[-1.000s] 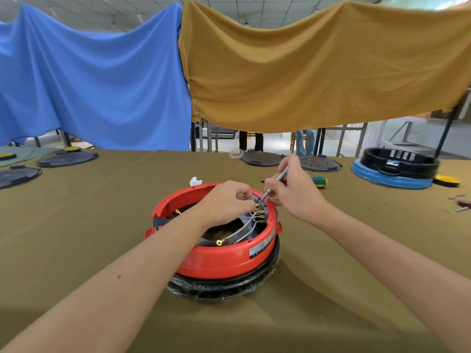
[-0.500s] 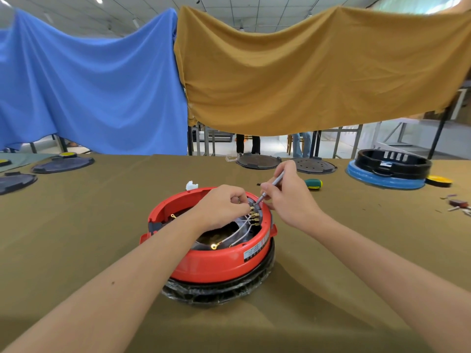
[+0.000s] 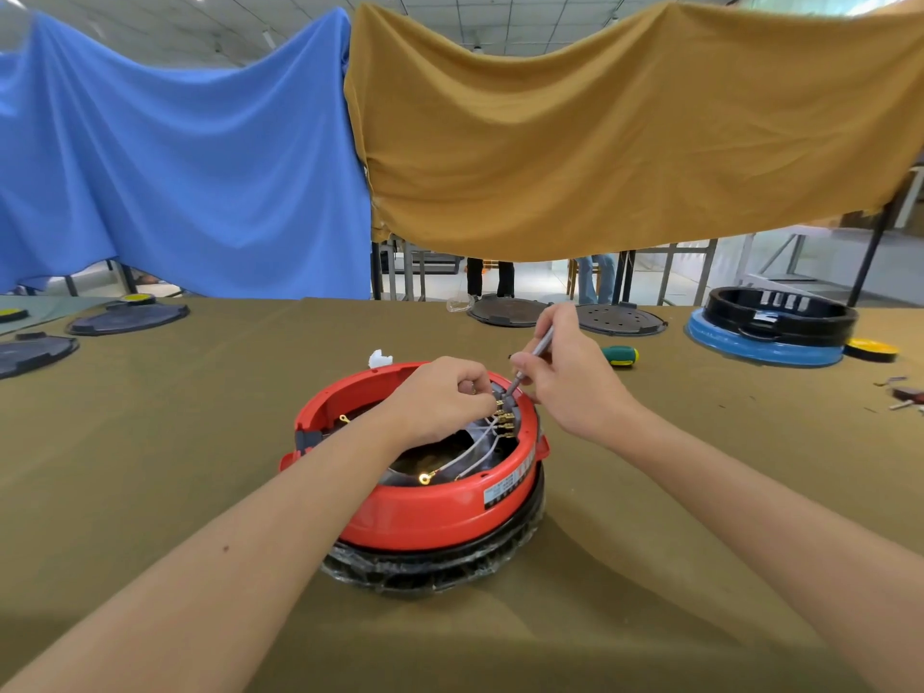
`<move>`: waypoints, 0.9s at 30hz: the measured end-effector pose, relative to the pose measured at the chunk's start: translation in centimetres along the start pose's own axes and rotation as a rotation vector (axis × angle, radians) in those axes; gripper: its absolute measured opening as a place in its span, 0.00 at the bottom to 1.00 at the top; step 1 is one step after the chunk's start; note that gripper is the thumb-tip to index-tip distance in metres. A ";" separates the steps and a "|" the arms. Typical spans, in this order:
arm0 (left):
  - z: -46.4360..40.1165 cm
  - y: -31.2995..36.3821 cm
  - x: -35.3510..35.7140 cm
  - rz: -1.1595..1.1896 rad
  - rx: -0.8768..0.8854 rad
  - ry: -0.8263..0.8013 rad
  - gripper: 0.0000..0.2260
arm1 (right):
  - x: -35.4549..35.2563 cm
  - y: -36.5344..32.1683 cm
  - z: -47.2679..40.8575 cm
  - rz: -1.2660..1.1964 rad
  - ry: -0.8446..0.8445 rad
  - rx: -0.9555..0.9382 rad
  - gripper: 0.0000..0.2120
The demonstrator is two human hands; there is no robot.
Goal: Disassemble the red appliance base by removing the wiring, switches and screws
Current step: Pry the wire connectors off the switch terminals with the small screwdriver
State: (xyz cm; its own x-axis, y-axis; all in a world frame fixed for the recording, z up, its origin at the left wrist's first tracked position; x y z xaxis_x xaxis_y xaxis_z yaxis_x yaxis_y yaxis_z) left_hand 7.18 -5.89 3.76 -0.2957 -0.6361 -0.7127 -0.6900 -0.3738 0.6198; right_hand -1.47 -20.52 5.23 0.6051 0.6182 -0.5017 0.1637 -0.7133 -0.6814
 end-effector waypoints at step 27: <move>-0.1 0.0 0.1 -0.022 0.003 -0.001 0.06 | 0.0 -0.3 -0.1 0.078 -0.011 -0.002 0.10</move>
State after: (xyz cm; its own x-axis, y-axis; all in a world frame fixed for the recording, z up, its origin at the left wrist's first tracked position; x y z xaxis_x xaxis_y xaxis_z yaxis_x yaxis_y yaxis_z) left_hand 7.22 -5.96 3.73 -0.2811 -0.6274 -0.7262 -0.6984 -0.3852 0.6032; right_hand -1.43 -20.38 5.52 0.6074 0.5643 -0.5592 0.1180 -0.7602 -0.6389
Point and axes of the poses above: each hand's wrist, its own z-axis away from the middle knuckle, its own x-axis out of the palm, y = z × x, the point moved 2 cm from there along -z, towards the middle knuckle, and after that the axes turned 5 degrees about y, right-handed, at the moved point
